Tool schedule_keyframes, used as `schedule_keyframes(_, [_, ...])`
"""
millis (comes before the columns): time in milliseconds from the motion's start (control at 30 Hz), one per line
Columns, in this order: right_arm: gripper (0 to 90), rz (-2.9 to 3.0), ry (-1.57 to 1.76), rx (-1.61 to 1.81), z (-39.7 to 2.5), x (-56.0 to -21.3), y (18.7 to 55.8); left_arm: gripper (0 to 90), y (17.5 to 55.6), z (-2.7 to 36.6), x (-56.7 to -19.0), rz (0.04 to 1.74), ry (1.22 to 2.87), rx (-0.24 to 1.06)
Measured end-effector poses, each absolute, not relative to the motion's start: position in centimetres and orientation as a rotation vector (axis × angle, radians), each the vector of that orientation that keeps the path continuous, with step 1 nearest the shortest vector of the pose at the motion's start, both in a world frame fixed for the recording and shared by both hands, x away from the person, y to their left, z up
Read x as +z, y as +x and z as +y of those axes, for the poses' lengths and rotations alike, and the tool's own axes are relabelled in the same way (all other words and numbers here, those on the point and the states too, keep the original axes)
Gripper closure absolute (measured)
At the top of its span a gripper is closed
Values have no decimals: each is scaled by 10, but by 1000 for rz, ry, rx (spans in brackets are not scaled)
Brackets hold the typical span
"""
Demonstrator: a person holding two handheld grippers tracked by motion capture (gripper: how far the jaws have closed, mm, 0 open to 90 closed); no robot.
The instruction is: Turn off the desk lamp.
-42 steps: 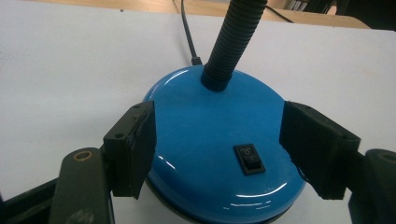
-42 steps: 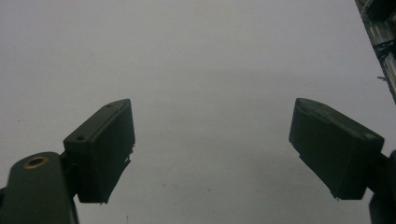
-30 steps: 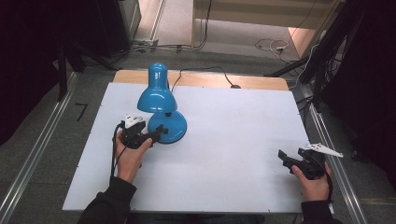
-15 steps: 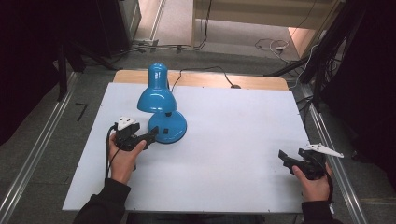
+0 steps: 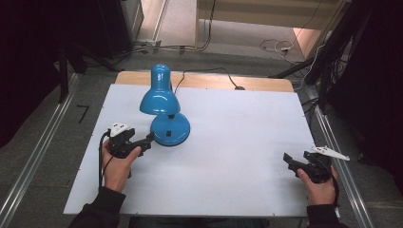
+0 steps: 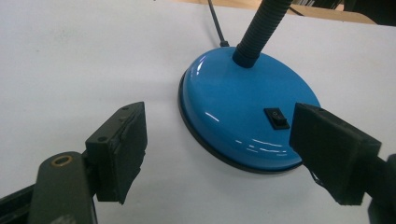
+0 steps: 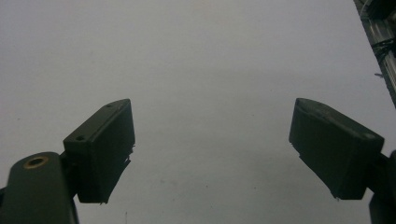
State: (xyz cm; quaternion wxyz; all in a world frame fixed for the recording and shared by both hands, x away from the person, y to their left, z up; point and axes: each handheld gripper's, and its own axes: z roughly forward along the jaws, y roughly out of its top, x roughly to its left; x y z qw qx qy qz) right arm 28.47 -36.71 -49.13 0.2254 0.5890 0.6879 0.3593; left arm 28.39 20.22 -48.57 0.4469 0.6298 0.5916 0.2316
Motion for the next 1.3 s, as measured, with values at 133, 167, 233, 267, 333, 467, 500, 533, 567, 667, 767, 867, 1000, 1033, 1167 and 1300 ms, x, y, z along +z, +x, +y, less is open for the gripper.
schedule_keyframes(133, [130,1896,1624,992,-367,-491,285,203,280,204,-487,1466,1567,576])
schedule_keyframes(167, [130,1897,1624,992,-367,-491,285,203,279,205,-487,1465,1569,575])
schedule_keyframes(233, [130,1896,1625,990,-367,-491,285,203,278,206,-487,1468,1565,578])
schedule_keyframes(267, [130,1897,1624,990,-367,-491,285,203,277,206,-487,1467,1566,578])
schedule_keyframes(333, [130,1897,1624,989,-367,-491,285,203,276,207,-487,1468,1565,579])
schedule_keyframes(467, [130,1897,1624,988,-367,-491,285,203,273,209,-488,1468,1562,584])
schedule_keyframes(500, [130,1897,1624,989,-367,-491,285,203,272,210,-488,1471,1561,585])
schedule_keyframes(533, [130,1896,1624,990,-367,-491,285,203,272,210,-488,1472,1560,586])
schedule_keyframes(567, [130,1896,1624,990,-367,-491,285,203,271,211,-488,1471,1564,587])
schedule_keyframes(667, [130,1897,1624,988,-367,-491,285,203,270,212,-488,1474,1560,587])
schedule_keyframes(767, [130,1899,1624,988,-367,-491,285,202,268,213,-488,1477,1563,589])
schedule_keyframes(867, [130,1897,1625,988,-367,-491,285,202,267,215,-488,1478,1561,589])
schedule_keyframes(1000, [130,1898,1625,987,-367,-492,285,201,266,217,-489,1485,1559,587])
schedule_keyframes(1033, [130,1898,1624,986,-367,-492,285,200,266,218,-489,1485,1559,585])
schedule_keyframes(1167, [130,1897,1626,986,-367,-492,285,200,265,220,-489,1486,1560,589])
schedule_keyframes(1300, [130,1899,1625,985,-367,-492,285,200,263,222,-489,1489,1558,588])
